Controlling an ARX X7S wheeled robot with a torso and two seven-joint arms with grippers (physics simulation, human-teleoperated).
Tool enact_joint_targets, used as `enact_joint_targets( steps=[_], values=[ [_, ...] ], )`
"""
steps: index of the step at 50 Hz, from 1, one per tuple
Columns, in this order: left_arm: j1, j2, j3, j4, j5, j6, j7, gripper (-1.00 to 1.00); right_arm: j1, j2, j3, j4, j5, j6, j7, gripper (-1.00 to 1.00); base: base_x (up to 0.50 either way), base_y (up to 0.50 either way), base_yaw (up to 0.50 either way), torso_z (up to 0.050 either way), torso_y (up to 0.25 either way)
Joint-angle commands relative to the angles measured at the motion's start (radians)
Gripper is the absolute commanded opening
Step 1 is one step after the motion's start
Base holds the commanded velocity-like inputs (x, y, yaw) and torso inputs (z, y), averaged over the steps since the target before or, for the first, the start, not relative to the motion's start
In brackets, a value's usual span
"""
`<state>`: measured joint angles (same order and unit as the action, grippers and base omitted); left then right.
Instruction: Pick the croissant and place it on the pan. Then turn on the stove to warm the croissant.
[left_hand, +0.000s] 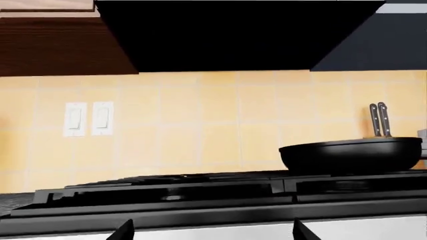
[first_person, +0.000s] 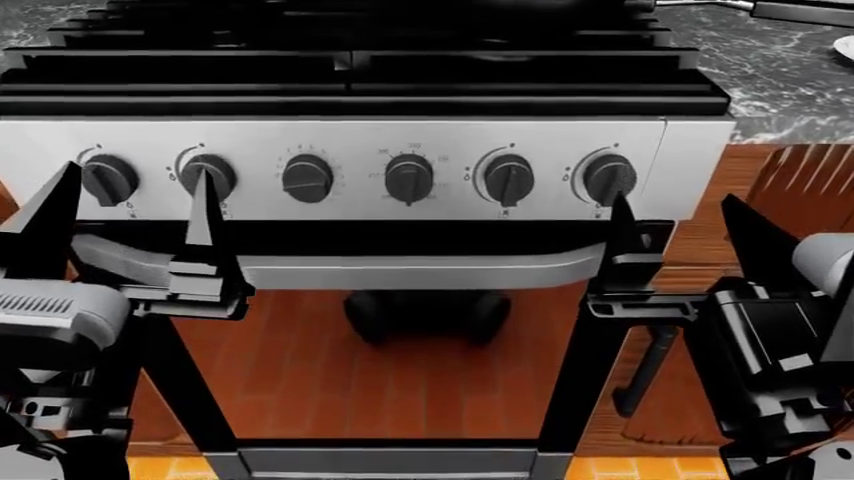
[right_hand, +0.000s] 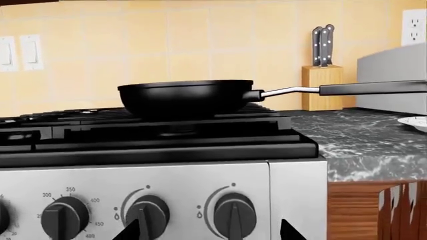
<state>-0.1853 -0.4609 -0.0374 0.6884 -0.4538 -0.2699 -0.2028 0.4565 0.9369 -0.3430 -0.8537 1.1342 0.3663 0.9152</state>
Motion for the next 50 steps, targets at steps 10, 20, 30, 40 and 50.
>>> enact_joint_targets(
  steps=[10,20,30,40,50],
  values=[
    [0.002,-0.003,0.002,-0.001,-0.002,0.006,-0.003,1.00,-0.001,0.000,0.001,-0.004,-0.001,-0.001,0.007,1.00,0.00,0.00,0.00,-0.050,0.000],
    [0.005,-0.005,0.006,0.002,0.002,0.009,-0.007,1.00,-0.009,0.005,0.008,-0.006,-0.002,-0.010,0.008,1.00,0.00,0.00,0.00,-0.050,0.000],
    [0.005,-0.008,0.012,0.004,0.008,0.009,-0.009,1.00,-0.016,0.009,0.013,-0.010,-0.005,-0.016,0.010,1.00,0.00,0.00,0.00,-0.050,0.000],
    [0.009,-0.007,0.009,0.004,0.010,0.029,-0.008,1.00,-0.014,0.006,0.017,-0.005,-0.005,-0.020,0.014,1.00,0.00,0.00,0.00,-0.008,0.000],
    [0.014,-0.001,0.008,-0.008,0.001,0.047,-0.001,1.00,0.005,-0.003,0.027,0.006,0.000,-0.023,0.030,1.00,0.00,0.00,0.00,0.000,0.000]
  ],
)
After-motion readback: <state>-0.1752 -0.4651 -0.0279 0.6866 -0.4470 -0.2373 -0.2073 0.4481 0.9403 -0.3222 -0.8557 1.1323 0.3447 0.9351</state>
